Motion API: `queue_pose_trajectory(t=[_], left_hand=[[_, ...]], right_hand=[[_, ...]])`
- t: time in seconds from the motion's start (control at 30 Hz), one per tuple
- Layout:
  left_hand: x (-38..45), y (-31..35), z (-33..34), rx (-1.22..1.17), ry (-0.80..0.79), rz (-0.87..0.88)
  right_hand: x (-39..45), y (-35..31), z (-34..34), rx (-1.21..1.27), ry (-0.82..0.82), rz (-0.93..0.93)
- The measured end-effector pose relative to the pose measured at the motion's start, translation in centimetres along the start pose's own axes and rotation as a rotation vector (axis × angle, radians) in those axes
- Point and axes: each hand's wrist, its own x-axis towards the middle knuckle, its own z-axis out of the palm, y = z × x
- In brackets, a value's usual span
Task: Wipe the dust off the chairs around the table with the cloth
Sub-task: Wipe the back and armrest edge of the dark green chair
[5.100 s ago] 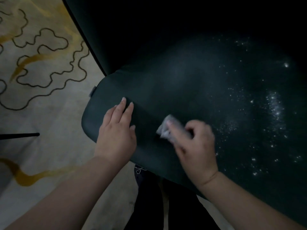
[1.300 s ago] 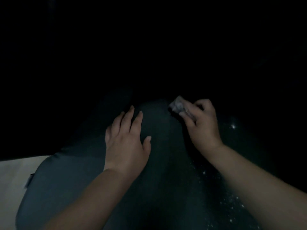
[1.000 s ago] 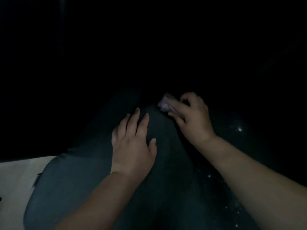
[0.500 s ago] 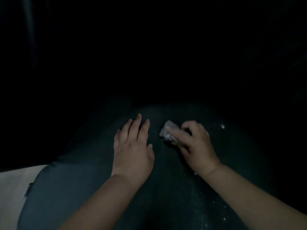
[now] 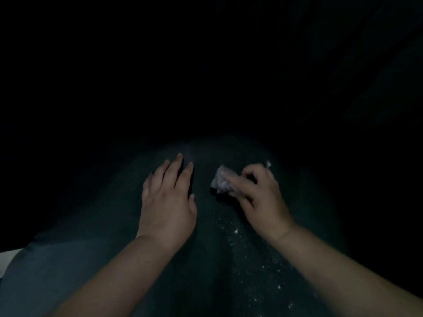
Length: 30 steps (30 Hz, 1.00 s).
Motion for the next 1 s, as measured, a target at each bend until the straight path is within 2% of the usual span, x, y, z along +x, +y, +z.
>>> queue_pose_trajectory(t=[0.13,0.2,0.27,0.37,0.53,0.6,0.7,0.77,0.83,0.9,1.0], left_hand=[[0.4,0.3,-0.1,0.007,0.010,0.016],[0.8,0.3,0.1,0.017,0.016,0.020],[1.0,0.4,0.2,0.019,0.015,0.025],[1.1,0.6,0.3,0.024,0.006,0.020],[1.1,0.8,0.0,0.029,-0.012,0.028],[1.0,0.6,-0.1,0.039,-0.014,0.036],[1.0,0.3,0.0,0.039,-0.004,0.048],[0.9,0.0,0.2,0.039,0.008,0.058],[0.8,-0.2,0.3,0.035,0.013,0.068],[0.6,-0.3,0.3,0.024,0.008,0.066],[0.0,-0.5,-0.1,0.019,-0.010,0.053]], right_hand=[[6.2,4.7,-2.4,-0.087,0.248,0.215],[8.3,6.8,-3.0,-0.124,0.210,0.321],[7.5,6.9,-2.1,-0.169,0.189,0.351],[3.7,4.7,-0.8,-0.120,0.214,0.301],[-2.5,2.2,-0.7,0.041,0.046,0.176],[-1.3,2.8,-1.2,0.085,0.098,0.201],[4.0,5.2,-2.0,0.011,0.228,0.284],[6.3,5.9,-1.8,0.006,0.201,0.369],[5.4,4.6,-0.8,-0.062,0.190,0.364],[2.1,2.4,-0.1,-0.081,0.148,0.277],[-3.2,-0.2,0.2,-0.042,-0.040,0.141]])
